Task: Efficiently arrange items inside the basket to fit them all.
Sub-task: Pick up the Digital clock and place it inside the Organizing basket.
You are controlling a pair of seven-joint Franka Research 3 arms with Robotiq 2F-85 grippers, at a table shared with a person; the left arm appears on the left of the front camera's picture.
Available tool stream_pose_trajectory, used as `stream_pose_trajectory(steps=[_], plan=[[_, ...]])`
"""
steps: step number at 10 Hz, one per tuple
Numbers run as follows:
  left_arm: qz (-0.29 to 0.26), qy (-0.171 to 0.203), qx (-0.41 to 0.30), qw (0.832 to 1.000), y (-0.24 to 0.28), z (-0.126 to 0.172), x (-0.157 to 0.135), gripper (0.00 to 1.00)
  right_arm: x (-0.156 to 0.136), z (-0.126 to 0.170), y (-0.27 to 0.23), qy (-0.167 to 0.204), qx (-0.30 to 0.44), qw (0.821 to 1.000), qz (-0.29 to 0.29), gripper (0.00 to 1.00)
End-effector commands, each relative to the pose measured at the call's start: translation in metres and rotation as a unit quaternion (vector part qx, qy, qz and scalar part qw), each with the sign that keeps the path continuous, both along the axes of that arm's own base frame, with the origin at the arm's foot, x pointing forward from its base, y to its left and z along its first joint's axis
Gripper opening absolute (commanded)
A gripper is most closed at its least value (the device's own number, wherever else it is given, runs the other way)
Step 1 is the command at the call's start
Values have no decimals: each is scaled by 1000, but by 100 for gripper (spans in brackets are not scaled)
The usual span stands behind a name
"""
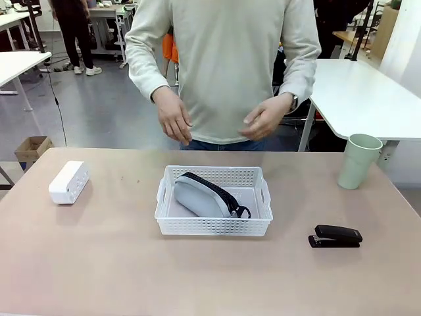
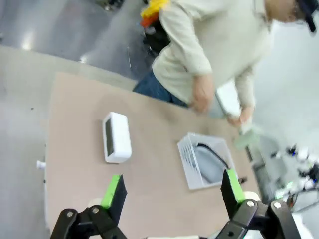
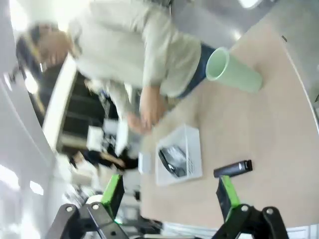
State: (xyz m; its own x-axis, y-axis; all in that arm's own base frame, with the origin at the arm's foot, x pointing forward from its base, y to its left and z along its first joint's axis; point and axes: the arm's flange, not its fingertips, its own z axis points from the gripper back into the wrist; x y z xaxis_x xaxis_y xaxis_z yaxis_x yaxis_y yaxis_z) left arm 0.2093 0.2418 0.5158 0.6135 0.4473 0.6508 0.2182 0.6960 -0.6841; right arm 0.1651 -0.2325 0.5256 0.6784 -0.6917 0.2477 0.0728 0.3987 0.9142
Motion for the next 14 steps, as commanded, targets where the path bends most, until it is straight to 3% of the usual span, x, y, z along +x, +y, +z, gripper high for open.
stream_pose_trajectory(steps=[1, 2, 3, 4, 11, 13, 14], plan=[[16, -23, -52, 998, -23, -49, -4, 100, 25, -27, 7, -10, 108, 990, -86, 100], [32, -6, -62, 998, -21, -56, -2, 100, 28, -35, 3, 2, 119, 988, -101, 100], [48, 39, -70, 996, -19, -58, 0, 100, 28, -39, 4, -7, 108, 989, -96, 100], [29, 3, -56, 998, 25, -28, -5, 100, 13, -24, -30, 16, 99, 992, -82, 100], [29, 3, -56, 998, 25, -28, -5, 100, 13, -24, -30, 16, 99, 992, -82, 100], [42, 35, -21, 998, 12, -21, -5, 100, 13, -24, -30, 16, 99, 992, -82, 100], [15, 57, 2, 998, 2, -13, 4, 100, 13, -24, -30, 16, 99, 992, -82, 100]])
